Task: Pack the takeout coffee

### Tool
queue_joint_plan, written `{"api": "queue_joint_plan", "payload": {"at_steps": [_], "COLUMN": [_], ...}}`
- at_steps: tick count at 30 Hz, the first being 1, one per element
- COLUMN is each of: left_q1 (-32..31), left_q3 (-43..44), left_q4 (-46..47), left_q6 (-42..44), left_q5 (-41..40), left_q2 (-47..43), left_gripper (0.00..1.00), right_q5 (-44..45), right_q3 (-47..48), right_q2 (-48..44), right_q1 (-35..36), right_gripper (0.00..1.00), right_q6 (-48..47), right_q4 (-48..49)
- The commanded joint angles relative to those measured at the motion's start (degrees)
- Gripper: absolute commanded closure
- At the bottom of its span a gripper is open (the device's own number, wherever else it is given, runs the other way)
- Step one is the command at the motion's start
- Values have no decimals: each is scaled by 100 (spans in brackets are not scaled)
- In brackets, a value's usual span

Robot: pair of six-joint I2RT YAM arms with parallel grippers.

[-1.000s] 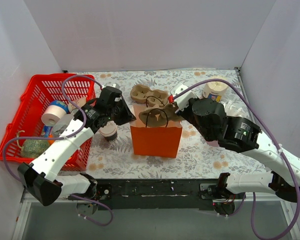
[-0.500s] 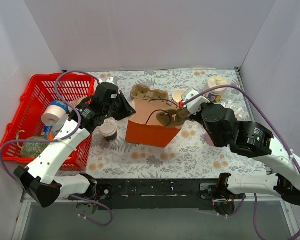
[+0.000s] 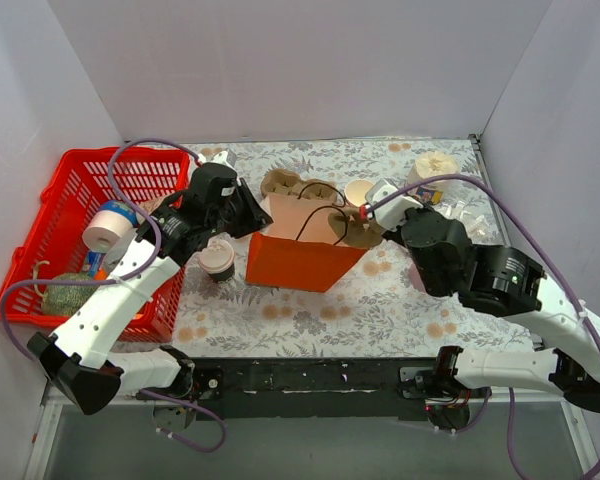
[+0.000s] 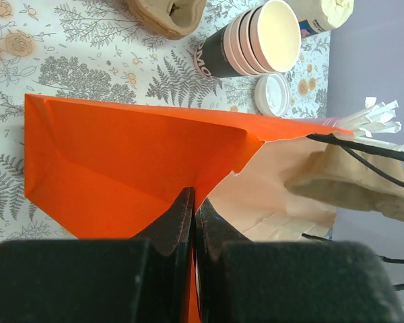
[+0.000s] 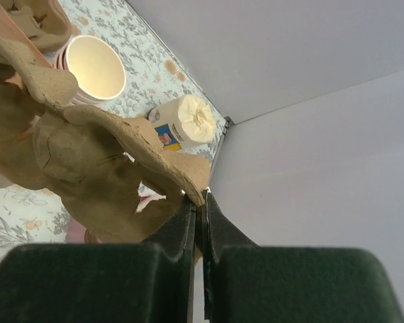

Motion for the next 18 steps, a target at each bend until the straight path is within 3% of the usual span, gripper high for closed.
{"api": "queue_joint_plan", "payload": {"at_steps": [1, 9, 18], "left_q1": [-162, -654, -1023], "left_q3": [106, 211, 387], "left_q4": [183, 165, 78], "left_q6": [68, -107, -239], "left_q5": [7, -459, -863], "left_q2": [-4, 145, 347], "left_gripper": [100, 100, 100], "right_q5": [-229, -922, -1003], "right_q3": [543, 1897, 1986], "right_q2": [484, 1434, 1865], "right_q1": [59, 225, 322], "right_gripper": [99, 99, 99], "right_q6": [366, 1228, 1351], "right_q4": [145, -532, -832]}}
